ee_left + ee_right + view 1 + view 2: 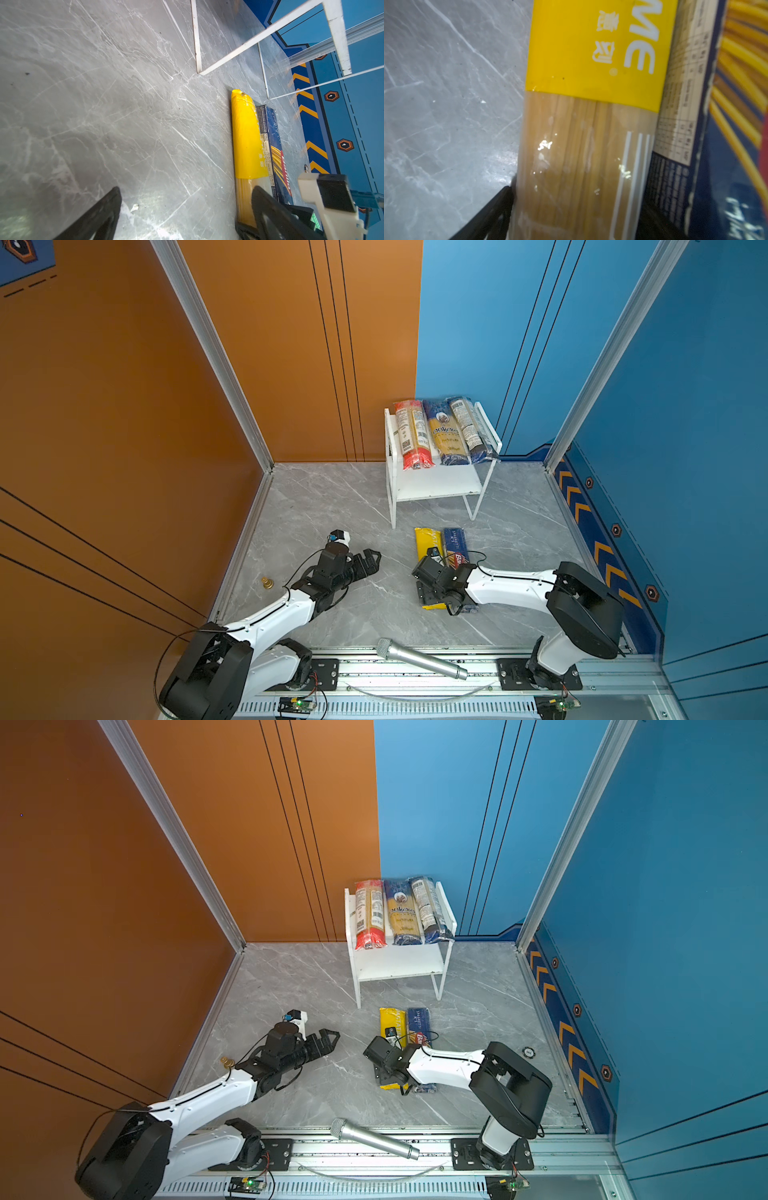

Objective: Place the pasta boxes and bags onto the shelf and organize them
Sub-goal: 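Close the right gripper around the near end of the Pastatime pack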

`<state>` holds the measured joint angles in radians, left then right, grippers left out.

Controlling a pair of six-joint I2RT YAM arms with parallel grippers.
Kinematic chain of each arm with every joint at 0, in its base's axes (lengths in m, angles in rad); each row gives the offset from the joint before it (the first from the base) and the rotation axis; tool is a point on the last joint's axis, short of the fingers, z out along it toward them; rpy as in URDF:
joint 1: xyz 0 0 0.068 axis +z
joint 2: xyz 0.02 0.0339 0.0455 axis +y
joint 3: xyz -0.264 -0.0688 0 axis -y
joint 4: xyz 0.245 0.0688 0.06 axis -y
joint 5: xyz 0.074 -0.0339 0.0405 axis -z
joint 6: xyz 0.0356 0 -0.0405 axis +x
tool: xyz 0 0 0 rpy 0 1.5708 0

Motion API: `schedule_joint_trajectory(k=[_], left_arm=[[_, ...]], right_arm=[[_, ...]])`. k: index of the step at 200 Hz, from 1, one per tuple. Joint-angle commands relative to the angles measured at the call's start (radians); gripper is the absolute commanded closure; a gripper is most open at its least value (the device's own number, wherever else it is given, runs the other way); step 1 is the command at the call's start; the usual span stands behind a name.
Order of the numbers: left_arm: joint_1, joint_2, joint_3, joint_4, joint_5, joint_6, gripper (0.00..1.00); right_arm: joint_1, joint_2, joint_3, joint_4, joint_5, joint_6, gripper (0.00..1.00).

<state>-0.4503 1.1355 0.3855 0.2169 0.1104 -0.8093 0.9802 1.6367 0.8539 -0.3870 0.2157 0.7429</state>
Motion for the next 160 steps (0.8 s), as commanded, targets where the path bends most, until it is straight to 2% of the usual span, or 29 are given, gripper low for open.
schedule_joint_trajectory(k=[1,67,160], left_arm=[[0.009,-0.006,-0.006,-0.011,0.013,0.007,0.02],[0.012,-0.008,-0.01,-0.008,0.012,0.01,0.02],[0.022,-0.026,-0.024,-0.008,0.014,0.009,0.02]], right_arm=[[0.009,0.049,-0.012,-0.076,-0.008,0.035,0.18],[0.025,0.088,0.016,-0.133,0.037,0.041,0.21],[0.029,0.115,0.027,-0.139,0.034,0.045,0.25]])
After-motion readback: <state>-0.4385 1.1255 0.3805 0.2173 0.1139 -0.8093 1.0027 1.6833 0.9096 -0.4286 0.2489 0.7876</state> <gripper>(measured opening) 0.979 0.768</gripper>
